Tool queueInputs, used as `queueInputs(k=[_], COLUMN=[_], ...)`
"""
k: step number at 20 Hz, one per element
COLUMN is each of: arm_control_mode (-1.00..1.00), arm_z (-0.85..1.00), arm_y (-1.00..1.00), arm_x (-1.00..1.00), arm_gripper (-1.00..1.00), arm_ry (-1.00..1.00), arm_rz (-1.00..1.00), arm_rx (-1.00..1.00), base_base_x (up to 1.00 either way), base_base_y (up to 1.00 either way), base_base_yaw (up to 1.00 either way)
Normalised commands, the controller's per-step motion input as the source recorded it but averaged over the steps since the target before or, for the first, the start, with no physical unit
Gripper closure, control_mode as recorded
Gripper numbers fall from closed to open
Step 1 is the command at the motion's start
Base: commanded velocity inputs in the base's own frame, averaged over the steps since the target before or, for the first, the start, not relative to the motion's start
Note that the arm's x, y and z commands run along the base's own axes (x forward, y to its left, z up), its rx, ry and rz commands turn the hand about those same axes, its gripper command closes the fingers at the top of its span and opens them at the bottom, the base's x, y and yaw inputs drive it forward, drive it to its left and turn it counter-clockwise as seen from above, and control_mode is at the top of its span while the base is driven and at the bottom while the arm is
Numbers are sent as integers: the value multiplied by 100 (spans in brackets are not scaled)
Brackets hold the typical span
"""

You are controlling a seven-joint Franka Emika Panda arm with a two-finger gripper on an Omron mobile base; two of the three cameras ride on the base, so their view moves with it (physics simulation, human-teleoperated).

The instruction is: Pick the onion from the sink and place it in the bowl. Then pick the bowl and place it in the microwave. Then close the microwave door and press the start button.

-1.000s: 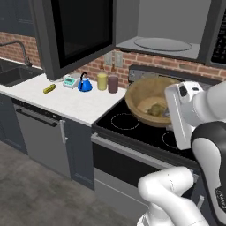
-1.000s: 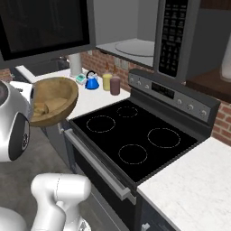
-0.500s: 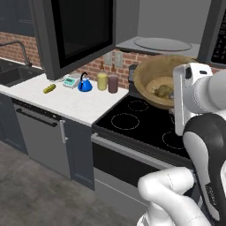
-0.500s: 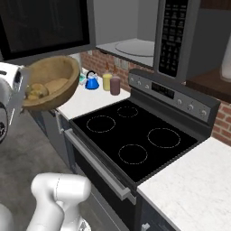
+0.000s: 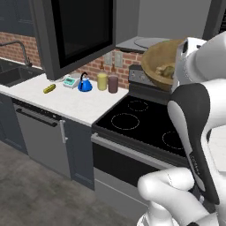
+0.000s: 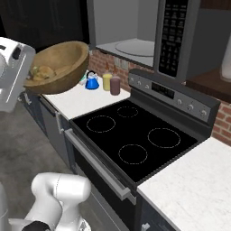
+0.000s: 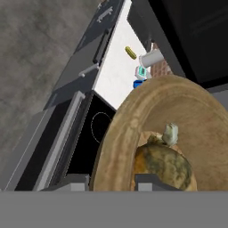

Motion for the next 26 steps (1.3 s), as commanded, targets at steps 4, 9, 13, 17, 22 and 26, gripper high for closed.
queueInputs(k=[4, 9, 13, 17, 22, 26], arm_control_mode=[-100, -100, -100, -100, -100, -100], arm_z=[14, 9, 8, 8, 21, 14], arm_y=[-27, -27, -17, -23, -35, -20], arm_x=[46, 51, 47, 55, 46, 46], arm_gripper=[100, 100, 100, 100, 100, 100], arm_ry=[0, 0, -3, -1, -6, -13], arm_rz=[-2, 0, -1, -3, -5, -7], arm_rx=[2, 2, 0, 0, 3, 1], base_base_x=[0, 0, 0, 0, 0, 0], base_base_y=[0, 0, 0, 0, 0, 0], base_base_yaw=[0, 0, 0, 0, 0, 0])
